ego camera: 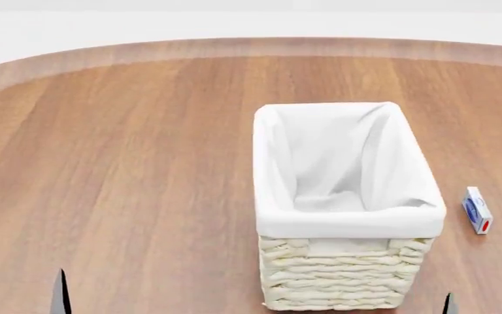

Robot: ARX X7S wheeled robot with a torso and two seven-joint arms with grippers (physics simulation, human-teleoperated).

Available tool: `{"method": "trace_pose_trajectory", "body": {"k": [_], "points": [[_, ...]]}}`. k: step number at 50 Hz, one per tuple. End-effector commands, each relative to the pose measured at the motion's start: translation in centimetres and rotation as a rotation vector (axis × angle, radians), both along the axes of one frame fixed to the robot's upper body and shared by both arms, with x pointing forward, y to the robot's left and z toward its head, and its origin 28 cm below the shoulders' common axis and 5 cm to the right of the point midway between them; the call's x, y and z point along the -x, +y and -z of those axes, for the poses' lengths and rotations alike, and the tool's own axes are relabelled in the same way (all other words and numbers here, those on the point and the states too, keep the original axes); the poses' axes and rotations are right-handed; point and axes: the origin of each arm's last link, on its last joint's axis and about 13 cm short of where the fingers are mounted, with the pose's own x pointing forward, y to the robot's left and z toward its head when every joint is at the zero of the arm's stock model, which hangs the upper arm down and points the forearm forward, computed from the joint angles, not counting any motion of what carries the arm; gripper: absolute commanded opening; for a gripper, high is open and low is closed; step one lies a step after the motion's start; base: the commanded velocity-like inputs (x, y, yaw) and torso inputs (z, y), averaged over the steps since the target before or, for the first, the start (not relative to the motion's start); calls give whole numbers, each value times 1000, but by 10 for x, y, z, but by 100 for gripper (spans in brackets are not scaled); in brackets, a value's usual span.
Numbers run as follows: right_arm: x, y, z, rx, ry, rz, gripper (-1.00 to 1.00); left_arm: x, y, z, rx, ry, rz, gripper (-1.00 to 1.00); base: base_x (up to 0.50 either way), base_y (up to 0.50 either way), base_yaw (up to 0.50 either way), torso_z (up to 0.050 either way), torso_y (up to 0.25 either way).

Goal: Pick up the alphabet soup and put it in the basket.

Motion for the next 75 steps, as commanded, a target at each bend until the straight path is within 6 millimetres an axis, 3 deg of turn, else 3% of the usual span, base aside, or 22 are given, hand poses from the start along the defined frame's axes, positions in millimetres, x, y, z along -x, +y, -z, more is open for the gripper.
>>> {"method": "trace_pose_trajectory", "body": {"k": [1, 13, 14, 19, 20, 28, 36, 40, 48, 53, 58, 59, 63, 75], "points": [[36, -34, 20, 68, 87, 62, 100, -4, -1, 3, -7, 17, -6, 100, 0, 0, 0, 0, 0], [60, -48, 73, -46, 126, 122, 100, -7, 0, 4, -17, 24, -13, 100, 0, 0, 0, 0, 0], [62, -53, 89, -38, 125, 145, 100, -7, 1, 4, -16, 25, -15, 100, 0, 0, 0, 0, 0], [63, -55, 101, -54, 126, 170, 100, -10, 0, 9, -20, 34, -20, 100, 0, 0, 0, 0, 0], [56, -51, 128, -94, 155, 190, 100, -9, 3, 8, -21, 38, -31, 100, 0, 0, 0, 0, 0], [56, -51, 126, -97, 160, 188, 100, -8, 3, 8, -20, 35, -32, 100, 0, 0, 0, 0, 0], [54, -49, 139, -104, 172, 187, 100, -8, 3, 8, -19, 37, -31, 100, 0, 0, 0, 0, 0], [53, -49, 134, -107, 176, 198, 100, -9, 3, 9, -20, 38, -34, 100, 0, 0, 0, 0, 0], [53, -48, 153, -109, 196, 201, 100, -9, 3, 10, -18, 41, -34, 100, 0, 0, 0, 0, 0], [53, -48, 149, -116, 204, 206, 100, -9, 3, 10, -20, 42, -32, 100, 0, 0, 0, 0, 0], [52, -49, 164, -120, 217, 216, 100, -9, 3, 11, -18, 43, -33, 100, 0, 0, 0, 0, 0], [52, -49, 158, -122, 218, 215, 100, -9, 3, 11, -19, 43, -34, 100, 0, 0, 0, 0, 0], [52, -48, 169, -127, 229, 218, 100, -9, 3, 11, -18, 44, -34, 100, 0, 0, 0, 0, 0], [51, -44, 175, -131, 246, 216, 100, -9, 3, 11, -17, 44, -35, 100, 0, 0, 0, 0, 0]]}}
